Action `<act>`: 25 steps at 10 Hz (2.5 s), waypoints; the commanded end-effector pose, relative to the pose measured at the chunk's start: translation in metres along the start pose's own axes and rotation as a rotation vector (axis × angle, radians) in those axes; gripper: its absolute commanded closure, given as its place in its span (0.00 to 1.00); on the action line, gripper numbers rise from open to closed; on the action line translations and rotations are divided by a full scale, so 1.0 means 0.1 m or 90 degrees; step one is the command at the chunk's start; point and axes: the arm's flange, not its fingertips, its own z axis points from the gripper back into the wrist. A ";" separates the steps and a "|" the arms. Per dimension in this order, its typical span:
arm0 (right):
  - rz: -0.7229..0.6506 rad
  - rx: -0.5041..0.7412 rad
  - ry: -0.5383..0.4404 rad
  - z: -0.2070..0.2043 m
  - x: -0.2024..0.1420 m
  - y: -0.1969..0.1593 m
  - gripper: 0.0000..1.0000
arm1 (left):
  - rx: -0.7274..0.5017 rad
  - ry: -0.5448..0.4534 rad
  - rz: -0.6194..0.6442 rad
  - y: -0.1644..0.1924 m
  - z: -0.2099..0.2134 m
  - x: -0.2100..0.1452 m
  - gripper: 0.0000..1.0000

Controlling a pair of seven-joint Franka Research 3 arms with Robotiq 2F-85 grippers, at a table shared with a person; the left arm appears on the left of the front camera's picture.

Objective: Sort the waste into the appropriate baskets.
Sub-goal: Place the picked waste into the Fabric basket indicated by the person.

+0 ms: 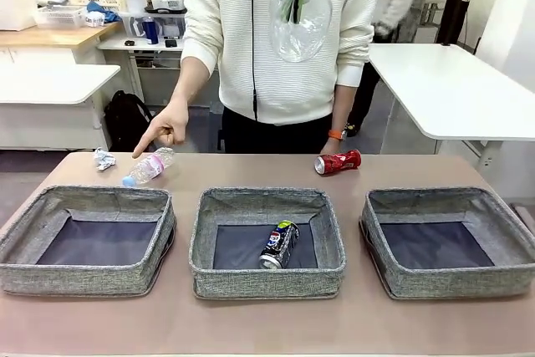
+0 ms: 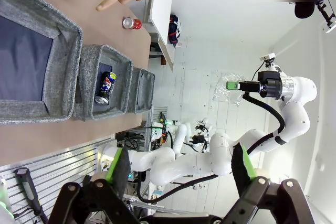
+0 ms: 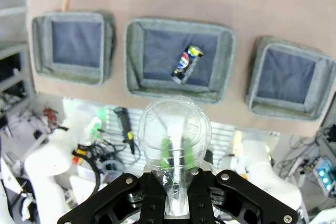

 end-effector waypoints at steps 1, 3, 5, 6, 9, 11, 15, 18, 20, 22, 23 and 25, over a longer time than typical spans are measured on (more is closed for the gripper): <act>0.003 0.010 -0.007 0.05 0.02 0.02 0.91 | -0.012 0.000 -0.014 0.00 0.01 -0.01 0.00; 0.000 0.000 0.000 0.00 0.00 0.00 0.91 | -0.012 0.000 -0.014 0.00 0.01 -0.01 0.00; 0.238 -0.014 -0.030 -0.26 0.11 0.32 0.91 | -0.012 0.000 -0.014 0.00 0.01 -0.01 0.00; 0.367 0.004 -0.038 -0.49 0.28 0.63 0.91 | -0.012 0.000 -0.014 0.00 0.01 -0.01 0.00; 0.814 0.246 -0.002 -1.43 0.66 1.75 0.91 | -0.012 0.000 -0.014 0.00 0.01 -0.01 0.00; 0.960 0.258 -0.063 -1.64 0.59 2.07 0.91 | -0.012 0.000 -0.014 0.00 0.01 -0.01 0.00; 0.846 0.169 -0.063 -1.97 0.46 2.13 0.91 | -0.012 0.000 -0.014 0.00 0.01 -0.01 0.00; 0.928 0.168 -0.062 -2.52 0.48 2.58 0.91 | -0.012 0.000 -0.014 0.00 0.01 -0.01 0.00; 0.943 0.190 -0.045 -2.72 0.47 2.66 0.91 | -0.012 0.000 -0.014 0.00 0.01 -0.01 0.00; 0.951 0.166 -0.053 -2.78 0.45 2.71 0.91 | -0.012 0.000 -0.014 0.00 0.01 -0.01 0.00; 0.946 0.166 -0.055 -2.78 0.46 2.70 0.91 | -0.012 0.000 -0.014 0.00 0.01 -0.01 0.00; 0.945 0.171 -0.048 -2.78 0.47 2.67 0.33 | -0.012 0.000 -0.014 0.00 0.01 -0.01 0.00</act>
